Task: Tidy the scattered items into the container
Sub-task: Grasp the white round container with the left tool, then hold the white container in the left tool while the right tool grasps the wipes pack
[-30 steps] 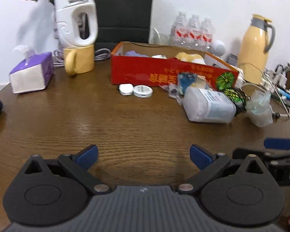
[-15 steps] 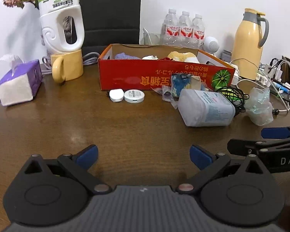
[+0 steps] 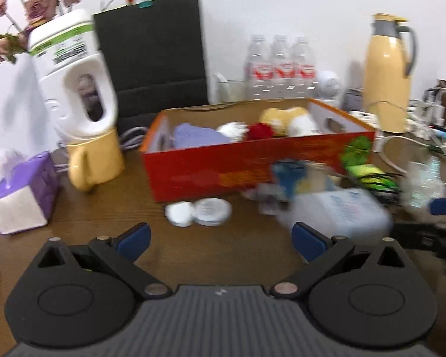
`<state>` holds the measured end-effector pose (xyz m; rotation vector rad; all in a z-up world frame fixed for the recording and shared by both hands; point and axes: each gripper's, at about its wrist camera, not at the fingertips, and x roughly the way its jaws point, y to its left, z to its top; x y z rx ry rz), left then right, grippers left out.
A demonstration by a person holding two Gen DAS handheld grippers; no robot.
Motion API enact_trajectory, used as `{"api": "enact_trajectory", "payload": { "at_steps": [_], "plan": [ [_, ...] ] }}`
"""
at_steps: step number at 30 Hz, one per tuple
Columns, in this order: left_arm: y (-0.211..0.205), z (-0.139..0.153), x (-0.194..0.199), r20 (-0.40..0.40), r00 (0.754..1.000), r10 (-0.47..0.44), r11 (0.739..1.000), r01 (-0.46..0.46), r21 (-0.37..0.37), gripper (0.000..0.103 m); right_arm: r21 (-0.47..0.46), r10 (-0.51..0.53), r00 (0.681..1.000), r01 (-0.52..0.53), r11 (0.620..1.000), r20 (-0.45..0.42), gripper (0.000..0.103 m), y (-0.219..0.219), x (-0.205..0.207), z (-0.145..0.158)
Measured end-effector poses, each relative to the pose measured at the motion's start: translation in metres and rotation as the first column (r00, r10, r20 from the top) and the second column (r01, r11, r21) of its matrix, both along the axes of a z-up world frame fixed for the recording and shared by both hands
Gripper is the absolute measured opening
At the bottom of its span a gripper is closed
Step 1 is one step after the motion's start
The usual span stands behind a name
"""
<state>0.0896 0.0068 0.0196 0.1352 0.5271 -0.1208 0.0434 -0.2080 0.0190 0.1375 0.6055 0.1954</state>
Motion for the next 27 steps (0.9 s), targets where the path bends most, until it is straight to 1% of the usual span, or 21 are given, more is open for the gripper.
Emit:
{"api": "enact_trajectory", "payload": {
  "at_steps": [4,7,9,13,15,16,20,22,23,27],
  "plan": [
    [0.024,-0.004,0.032,-0.053,0.998,0.028,0.999,-0.03,-0.037,0.102,0.0,0.016,1.0,-0.016,1.0,0.008,0.101,0.006,0.007,0.0],
    [0.033,-0.003,0.053,-0.078,0.997,-0.001,0.996,-0.006,-0.084,0.096,0.004,0.052,0.998,-0.052,0.999,0.02,0.098,0.016,0.012,0.005],
    [0.038,-0.003,0.064,-0.087,0.996,0.008,0.994,-0.017,-0.104,0.083,-0.011,0.091,0.995,-0.09,0.996,0.039,0.098,0.027,0.012,0.008],
    [0.046,-0.009,0.08,-0.121,0.993,0.016,0.99,-0.033,-0.138,0.069,-0.083,0.137,0.989,-0.132,0.988,0.058,0.098,0.048,0.012,0.008],
    [0.048,-0.014,0.087,-0.149,0.989,0.022,0.989,-0.043,-0.138,0.05,-0.093,0.153,0.987,-0.147,0.985,0.055,0.098,0.053,0.014,0.006],
    [0.048,-0.016,0.088,-0.156,0.987,0.022,0.989,-0.044,-0.14,0.049,-0.092,0.159,0.986,-0.154,0.984,0.052,0.098,0.056,0.016,0.005],
    [0.05,-0.015,0.087,-0.149,0.989,0.004,0.988,-0.027,-0.154,0.035,-0.109,0.158,0.986,-0.153,0.982,0.042,0.098,0.06,0.022,0.001],
    [0.053,-0.015,0.087,-0.15,0.989,0.007,0.986,-0.032,-0.163,0.031,-0.11,0.15,0.988,-0.146,0.983,0.031,0.098,0.061,0.025,-0.002],
    [0.054,-0.015,0.085,-0.149,0.989,0.013,0.986,-0.038,-0.164,0.027,-0.109,0.148,0.989,-0.145,0.983,0.026,0.098,0.061,0.027,-0.002],
    [0.059,-0.016,0.075,-0.14,0.99,0.027,0.985,-0.051,-0.167,0.027,-0.122,0.129,0.992,-0.126,0.984,0.016,0.098,0.064,0.032,-0.005]
  ]
}}
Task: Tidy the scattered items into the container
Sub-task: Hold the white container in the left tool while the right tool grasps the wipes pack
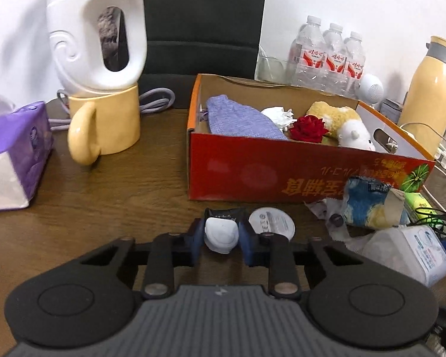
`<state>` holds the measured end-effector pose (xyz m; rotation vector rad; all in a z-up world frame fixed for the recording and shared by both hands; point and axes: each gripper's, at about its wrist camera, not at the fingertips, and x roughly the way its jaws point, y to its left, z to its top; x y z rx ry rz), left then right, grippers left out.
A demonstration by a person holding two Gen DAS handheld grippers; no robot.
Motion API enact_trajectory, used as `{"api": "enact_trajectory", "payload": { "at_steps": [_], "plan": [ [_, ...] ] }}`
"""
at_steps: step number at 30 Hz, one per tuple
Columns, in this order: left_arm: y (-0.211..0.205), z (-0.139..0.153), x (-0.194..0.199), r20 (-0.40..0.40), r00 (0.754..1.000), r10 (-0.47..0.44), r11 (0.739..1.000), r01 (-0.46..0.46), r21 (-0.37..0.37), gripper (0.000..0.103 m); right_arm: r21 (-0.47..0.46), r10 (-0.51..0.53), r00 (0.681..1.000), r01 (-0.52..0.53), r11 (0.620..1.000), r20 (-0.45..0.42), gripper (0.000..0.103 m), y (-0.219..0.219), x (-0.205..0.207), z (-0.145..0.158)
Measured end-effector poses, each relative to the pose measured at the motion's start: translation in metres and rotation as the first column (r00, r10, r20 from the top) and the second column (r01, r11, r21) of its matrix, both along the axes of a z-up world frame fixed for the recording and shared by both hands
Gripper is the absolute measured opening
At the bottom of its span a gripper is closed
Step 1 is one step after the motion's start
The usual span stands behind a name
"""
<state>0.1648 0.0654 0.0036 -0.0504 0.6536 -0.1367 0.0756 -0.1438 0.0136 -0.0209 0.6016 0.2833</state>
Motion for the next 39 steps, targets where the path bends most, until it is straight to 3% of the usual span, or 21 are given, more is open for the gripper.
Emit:
{"api": "enact_trajectory", "payload": {
  "at_steps": [4,8,12,20,23,28,30,32,35,37,39],
  "plan": [
    [0.001,0.009,-0.021,0.024,1.0,0.019,1.0,-0.019,-0.002,0.027,-0.037,-0.014,1.0,0.014,0.999,-0.015,0.097,0.008,0.006,-0.004],
    [0.001,0.014,-0.053,0.005,1.0,-0.003,0.997,0.003,-0.078,0.027,-0.132,-0.022,1.0,0.023,0.991,0.007,0.089,0.021,0.004,-0.008],
    [-0.002,0.011,-0.083,-0.027,0.999,-0.034,0.994,0.031,-0.104,0.027,-0.123,0.026,1.0,-0.024,0.992,0.012,0.087,0.026,-0.006,-0.005],
    [-0.005,0.007,-0.129,-0.043,0.997,-0.058,0.994,0.054,-0.093,0.027,-0.084,0.098,0.995,-0.098,0.992,-0.007,0.087,0.021,-0.051,0.0],
    [-0.004,0.006,-0.135,-0.056,0.997,-0.055,0.993,0.048,-0.107,0.027,-0.119,0.081,0.997,-0.08,0.99,-0.002,0.087,0.02,-0.066,0.0],
    [-0.012,0.003,-0.139,-0.038,0.998,-0.053,0.998,0.052,-0.042,0.027,-0.127,0.044,0.999,-0.044,0.991,-0.006,0.088,0.02,-0.067,0.0],
    [-0.014,0.002,-0.14,-0.036,0.997,-0.069,0.997,0.068,-0.035,0.046,-0.131,0.039,0.999,-0.038,0.991,0.005,0.089,0.022,-0.065,0.001],
    [-0.014,0.001,-0.14,-0.028,0.999,-0.03,1.0,0.03,-0.004,0.049,-0.14,0.025,1.0,-0.023,0.99,0.011,0.091,0.026,-0.061,0.002],
    [-0.01,0.0,-0.137,-0.029,0.999,-0.028,1.0,0.028,-0.009,0.048,-0.15,0.005,1.0,-0.006,0.989,-0.008,0.091,0.03,-0.055,-0.002],
    [-0.009,0.0,-0.136,-0.029,0.999,-0.045,0.999,0.045,-0.016,0.044,-0.138,0.006,1.0,-0.009,0.99,-0.022,0.084,0.029,-0.052,-0.004],
    [-0.012,-0.001,-0.138,-0.027,0.997,-0.068,0.998,0.068,-0.005,0.028,-0.123,0.015,1.0,-0.018,0.992,-0.027,0.084,0.028,-0.052,-0.005]
  ]
}}
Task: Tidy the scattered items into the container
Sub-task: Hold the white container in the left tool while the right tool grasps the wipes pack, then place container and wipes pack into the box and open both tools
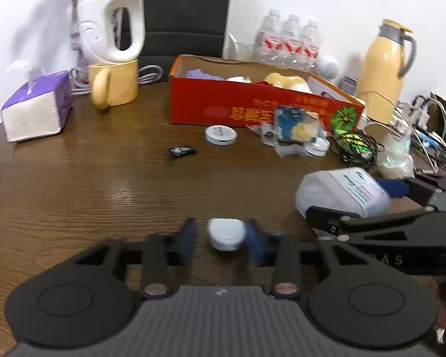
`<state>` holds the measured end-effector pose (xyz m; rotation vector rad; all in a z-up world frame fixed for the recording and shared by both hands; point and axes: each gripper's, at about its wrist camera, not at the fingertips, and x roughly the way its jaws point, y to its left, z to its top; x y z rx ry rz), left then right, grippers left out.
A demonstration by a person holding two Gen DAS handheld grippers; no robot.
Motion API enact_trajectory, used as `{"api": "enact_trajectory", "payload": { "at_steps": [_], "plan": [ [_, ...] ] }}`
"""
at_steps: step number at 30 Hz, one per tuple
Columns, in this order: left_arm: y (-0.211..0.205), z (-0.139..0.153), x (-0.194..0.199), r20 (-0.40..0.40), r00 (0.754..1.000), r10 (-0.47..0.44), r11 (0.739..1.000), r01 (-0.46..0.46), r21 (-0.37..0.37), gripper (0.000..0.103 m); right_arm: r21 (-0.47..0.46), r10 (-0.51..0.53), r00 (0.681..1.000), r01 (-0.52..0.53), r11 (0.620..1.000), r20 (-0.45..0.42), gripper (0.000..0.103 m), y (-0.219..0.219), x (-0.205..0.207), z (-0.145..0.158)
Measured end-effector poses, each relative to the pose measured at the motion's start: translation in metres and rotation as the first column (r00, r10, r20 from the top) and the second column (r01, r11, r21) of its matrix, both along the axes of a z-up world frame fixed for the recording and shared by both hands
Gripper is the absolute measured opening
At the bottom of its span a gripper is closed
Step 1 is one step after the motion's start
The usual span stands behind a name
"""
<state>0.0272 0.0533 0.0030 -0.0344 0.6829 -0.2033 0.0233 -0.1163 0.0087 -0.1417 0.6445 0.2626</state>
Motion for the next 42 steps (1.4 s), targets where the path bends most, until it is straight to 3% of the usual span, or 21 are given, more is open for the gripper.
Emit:
{"api": "enact_trajectory", "payload": {
  "at_steps": [3,6,11,15,17,19,22,26,29,34,39,42],
  "plan": [
    [-0.005,0.002,-0.003,-0.005,0.999,-0.036,0.999,0.036,-0.006,0.027,0.008,0.016,1.0,-0.016,1.0,-0.011,0.083,-0.002,-0.002,0.001],
    [-0.006,0.011,-0.004,0.019,0.999,-0.032,0.998,0.033,-0.057,0.027,0.073,0.025,1.0,-0.024,0.997,-0.011,0.083,-0.01,-0.005,0.01],
    [-0.009,0.055,0.025,0.113,0.992,-0.061,0.989,0.075,-0.125,0.027,0.163,-0.001,0.997,-0.011,0.987,0.077,0.083,-0.038,0.001,0.055],
    [-0.03,0.099,0.079,0.208,0.972,-0.108,0.985,0.133,-0.111,0.027,0.192,-0.05,0.986,0.018,0.981,0.161,0.083,-0.07,0.042,0.105],
    [-0.045,0.112,0.114,0.211,0.971,-0.107,0.986,0.132,-0.106,0.027,0.17,-0.055,0.984,0.026,0.985,0.17,0.083,-0.083,0.077,0.124],
    [-0.059,0.115,0.148,0.172,0.98,-0.1,0.989,0.116,-0.086,0.028,0.169,-0.065,0.99,0.043,0.985,0.125,0.083,-0.091,0.118,0.133],
    [-0.081,0.102,0.185,0.103,0.989,-0.108,0.993,0.112,-0.035,0.028,0.159,-0.067,0.998,0.067,0.985,-0.006,0.083,-0.095,0.179,0.125],
    [-0.09,0.068,0.232,-0.056,0.997,-0.061,0.998,0.06,-0.024,0.028,0.135,-0.104,0.981,0.127,0.983,-0.163,0.083,-0.094,0.235,0.098],
    [-0.092,0.051,0.253,-0.084,0.996,-0.032,0.999,0.033,0.008,0.028,0.074,-0.14,0.969,0.158,0.985,-0.201,0.083,-0.089,0.249,0.079],
    [-0.09,0.032,0.267,-0.155,0.988,-0.027,1.0,0.025,-0.018,0.028,0.028,-0.18,0.947,0.194,0.981,-0.265,0.083,-0.082,0.258,0.043],
    [-0.093,0.016,0.276,-0.214,0.977,-0.02,1.0,0.017,-0.013,0.028,-0.099,-0.215,0.948,0.197,0.975,-0.236,0.083,-0.071,0.264,0.025],
    [-0.09,0.013,0.277,-0.22,0.975,-0.029,0.999,0.021,-0.039,0.028,-0.118,-0.217,0.946,0.193,0.974,-0.241,0.082,-0.07,0.265,0.024]
  ]
}}
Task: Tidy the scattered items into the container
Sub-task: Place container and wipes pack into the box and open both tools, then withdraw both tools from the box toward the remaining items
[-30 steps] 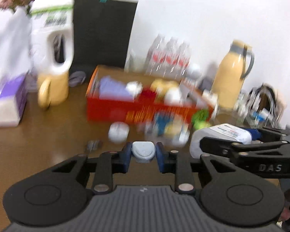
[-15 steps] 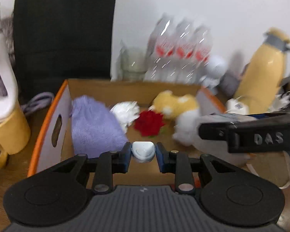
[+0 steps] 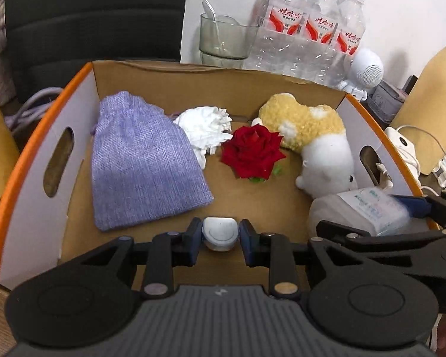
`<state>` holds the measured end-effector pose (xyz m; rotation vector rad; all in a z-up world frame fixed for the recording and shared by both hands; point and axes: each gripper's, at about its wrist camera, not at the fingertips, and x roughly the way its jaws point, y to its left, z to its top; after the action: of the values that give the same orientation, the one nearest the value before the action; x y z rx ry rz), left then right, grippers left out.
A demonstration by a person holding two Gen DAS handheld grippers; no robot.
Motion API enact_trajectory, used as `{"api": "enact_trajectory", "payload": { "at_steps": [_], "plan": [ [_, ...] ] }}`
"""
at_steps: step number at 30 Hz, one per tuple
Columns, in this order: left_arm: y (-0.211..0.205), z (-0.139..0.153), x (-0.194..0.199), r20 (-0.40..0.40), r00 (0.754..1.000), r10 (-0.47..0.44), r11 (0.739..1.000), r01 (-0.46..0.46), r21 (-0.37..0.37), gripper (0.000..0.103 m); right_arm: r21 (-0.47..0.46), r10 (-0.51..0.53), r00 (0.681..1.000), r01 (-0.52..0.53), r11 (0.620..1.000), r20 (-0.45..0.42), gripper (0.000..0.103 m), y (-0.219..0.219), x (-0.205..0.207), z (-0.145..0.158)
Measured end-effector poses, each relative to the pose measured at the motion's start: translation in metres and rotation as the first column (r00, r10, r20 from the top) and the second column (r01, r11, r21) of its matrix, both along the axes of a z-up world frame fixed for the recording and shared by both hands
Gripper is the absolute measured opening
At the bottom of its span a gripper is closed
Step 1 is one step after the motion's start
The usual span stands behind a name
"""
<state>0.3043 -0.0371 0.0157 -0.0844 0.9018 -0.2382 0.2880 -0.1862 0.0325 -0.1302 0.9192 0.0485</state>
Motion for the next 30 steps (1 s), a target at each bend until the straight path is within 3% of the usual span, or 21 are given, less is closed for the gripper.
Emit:
{"api": "enact_trajectory", "payload": {
  "at_steps": [7,11,14,17,23,30],
  "plan": [
    [0.003,0.009,-0.006,-0.008,0.999,-0.032,0.999,0.032,-0.023,0.035,0.162,-0.022,1.0,0.025,0.986,-0.016,0.085,-0.018,-0.015,0.018],
    [0.005,0.034,-0.011,0.024,0.999,-0.045,0.998,0.044,0.05,0.069,0.25,-0.029,0.999,0.037,0.968,-0.034,0.087,-0.028,-0.016,0.037],
    [0.013,0.046,-0.011,-0.011,1.0,-0.007,0.994,0.008,0.11,0.076,0.311,-0.029,0.997,0.05,0.949,-0.072,0.09,-0.036,-0.014,0.05],
    [0.026,0.052,-0.021,-0.001,1.0,0.017,0.991,-0.017,0.136,0.091,0.372,-0.034,0.988,0.09,0.924,-0.153,0.094,-0.043,-0.013,0.05],
    [0.043,0.05,-0.044,0.009,0.998,0.067,0.987,-0.067,0.149,0.091,0.349,-0.04,0.986,0.095,0.932,-0.162,0.094,-0.037,-0.028,0.047],
    [0.044,0.078,-0.071,0.08,0.994,0.07,0.987,-0.081,0.141,0.093,0.364,-0.008,0.995,0.045,0.93,-0.1,0.094,-0.03,-0.046,0.068]
  ]
}}
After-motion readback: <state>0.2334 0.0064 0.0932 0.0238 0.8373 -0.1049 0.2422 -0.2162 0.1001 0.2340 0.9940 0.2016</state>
